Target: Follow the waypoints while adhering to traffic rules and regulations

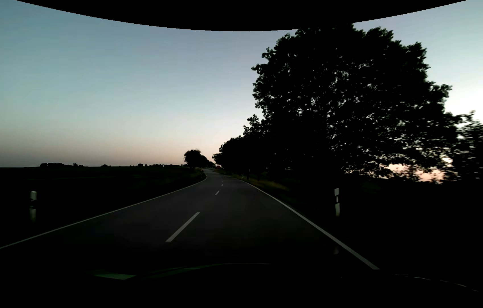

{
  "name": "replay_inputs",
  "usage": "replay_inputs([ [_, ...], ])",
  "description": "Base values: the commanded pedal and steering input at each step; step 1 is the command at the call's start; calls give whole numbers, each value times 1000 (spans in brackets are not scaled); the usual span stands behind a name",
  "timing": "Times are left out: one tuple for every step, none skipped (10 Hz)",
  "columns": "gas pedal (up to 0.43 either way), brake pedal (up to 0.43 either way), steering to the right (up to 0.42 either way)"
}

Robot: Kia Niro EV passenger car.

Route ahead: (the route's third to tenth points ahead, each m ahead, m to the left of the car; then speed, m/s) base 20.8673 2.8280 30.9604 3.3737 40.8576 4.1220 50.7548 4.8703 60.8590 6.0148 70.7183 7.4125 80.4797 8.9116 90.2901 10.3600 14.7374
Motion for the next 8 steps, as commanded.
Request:
replay_inputs([
  [0, 0, -4],
  [0, 0, -4],
  [0, 0, -5],
  [0, 0, -6],
  [0, 0, -7],
  [0, 0, -6],
  [0, 0, -7],
  [0, 0, -7],
])
